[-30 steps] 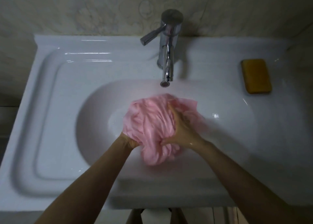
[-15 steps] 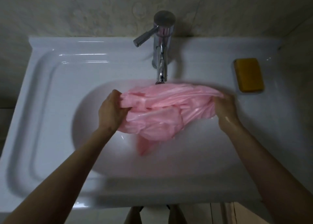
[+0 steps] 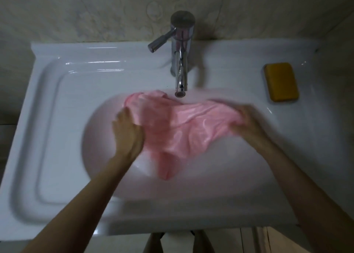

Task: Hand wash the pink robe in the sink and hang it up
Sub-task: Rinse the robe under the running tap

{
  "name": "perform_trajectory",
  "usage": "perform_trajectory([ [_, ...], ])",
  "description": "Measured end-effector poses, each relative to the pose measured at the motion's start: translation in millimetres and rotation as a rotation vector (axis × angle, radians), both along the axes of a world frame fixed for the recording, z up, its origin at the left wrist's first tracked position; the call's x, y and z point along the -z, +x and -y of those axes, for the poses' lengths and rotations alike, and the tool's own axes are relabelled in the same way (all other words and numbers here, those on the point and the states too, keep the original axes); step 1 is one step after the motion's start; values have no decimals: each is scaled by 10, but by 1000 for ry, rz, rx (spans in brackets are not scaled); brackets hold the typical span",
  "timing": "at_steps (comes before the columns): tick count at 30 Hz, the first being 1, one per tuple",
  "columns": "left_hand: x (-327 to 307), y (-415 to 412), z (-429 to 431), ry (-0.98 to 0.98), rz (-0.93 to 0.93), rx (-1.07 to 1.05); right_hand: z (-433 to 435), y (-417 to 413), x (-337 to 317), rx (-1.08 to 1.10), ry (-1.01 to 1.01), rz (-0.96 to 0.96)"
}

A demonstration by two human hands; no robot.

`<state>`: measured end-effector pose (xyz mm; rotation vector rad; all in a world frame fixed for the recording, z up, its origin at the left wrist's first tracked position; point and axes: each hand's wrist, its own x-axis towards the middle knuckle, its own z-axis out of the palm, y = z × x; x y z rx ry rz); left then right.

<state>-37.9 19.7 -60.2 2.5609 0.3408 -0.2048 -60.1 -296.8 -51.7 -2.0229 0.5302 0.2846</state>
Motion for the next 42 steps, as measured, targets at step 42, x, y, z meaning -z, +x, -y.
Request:
perform_trajectory([
  [42,-370,183,56,-638,11,156,-250,-19,-65,412,100,-29],
])
